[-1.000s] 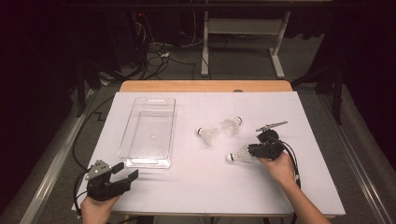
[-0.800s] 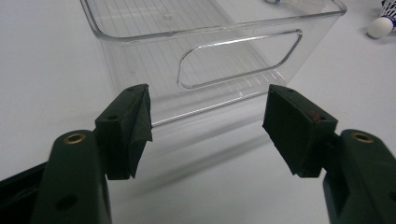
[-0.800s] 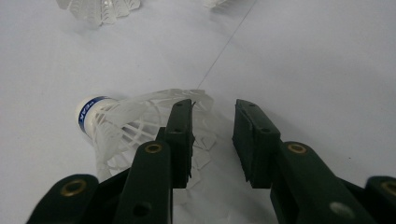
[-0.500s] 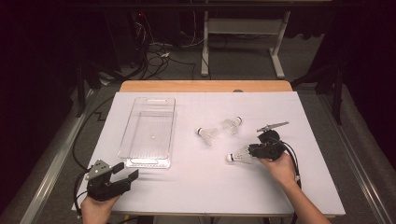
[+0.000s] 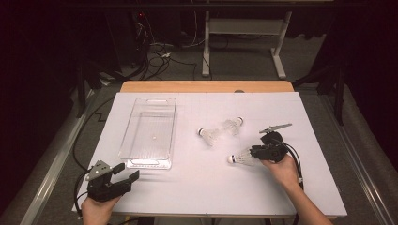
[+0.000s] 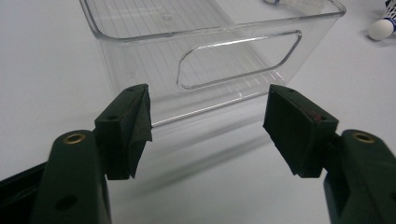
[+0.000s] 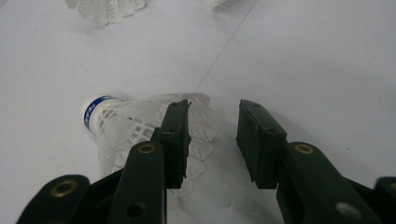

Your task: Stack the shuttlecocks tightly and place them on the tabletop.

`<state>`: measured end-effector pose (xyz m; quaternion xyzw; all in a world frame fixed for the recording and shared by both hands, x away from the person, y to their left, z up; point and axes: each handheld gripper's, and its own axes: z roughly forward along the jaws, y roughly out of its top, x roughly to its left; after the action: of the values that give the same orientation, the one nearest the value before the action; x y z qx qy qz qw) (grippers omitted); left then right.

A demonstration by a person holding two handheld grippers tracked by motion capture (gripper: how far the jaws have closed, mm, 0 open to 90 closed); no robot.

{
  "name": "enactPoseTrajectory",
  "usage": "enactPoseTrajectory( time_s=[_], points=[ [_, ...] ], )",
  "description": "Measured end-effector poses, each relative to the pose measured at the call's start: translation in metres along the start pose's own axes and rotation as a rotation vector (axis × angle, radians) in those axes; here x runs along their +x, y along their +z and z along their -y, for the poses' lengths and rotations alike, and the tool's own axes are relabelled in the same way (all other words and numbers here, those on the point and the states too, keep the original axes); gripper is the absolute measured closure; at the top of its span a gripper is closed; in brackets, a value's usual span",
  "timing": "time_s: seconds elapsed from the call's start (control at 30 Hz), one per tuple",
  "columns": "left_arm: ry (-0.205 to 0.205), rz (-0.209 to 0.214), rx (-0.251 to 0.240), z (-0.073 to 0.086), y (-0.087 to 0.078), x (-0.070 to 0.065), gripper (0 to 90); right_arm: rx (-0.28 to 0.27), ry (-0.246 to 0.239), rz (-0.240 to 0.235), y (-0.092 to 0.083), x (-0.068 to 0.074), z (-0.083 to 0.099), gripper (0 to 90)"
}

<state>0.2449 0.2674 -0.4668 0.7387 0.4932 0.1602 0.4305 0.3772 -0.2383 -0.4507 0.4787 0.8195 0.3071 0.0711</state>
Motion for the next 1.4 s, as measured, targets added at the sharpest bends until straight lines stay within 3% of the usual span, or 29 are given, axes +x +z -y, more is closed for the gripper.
enactPoseTrajectory(
  time_s=[0.5, 1.4],
  points=[
    [0.001, -0.004, -0.002, 0.000, 0.000, 0.000, 32.8, -0.013, 0.003, -0.001, -0.004, -0.002, 0.006, 63.4],
    [0.002, -0.007, -0.005, 0.000, 0.000, -0.001, 32.8, -0.092, 0.012, 0.002, -0.032, -0.002, 0.029, 63.9]
  ],
)
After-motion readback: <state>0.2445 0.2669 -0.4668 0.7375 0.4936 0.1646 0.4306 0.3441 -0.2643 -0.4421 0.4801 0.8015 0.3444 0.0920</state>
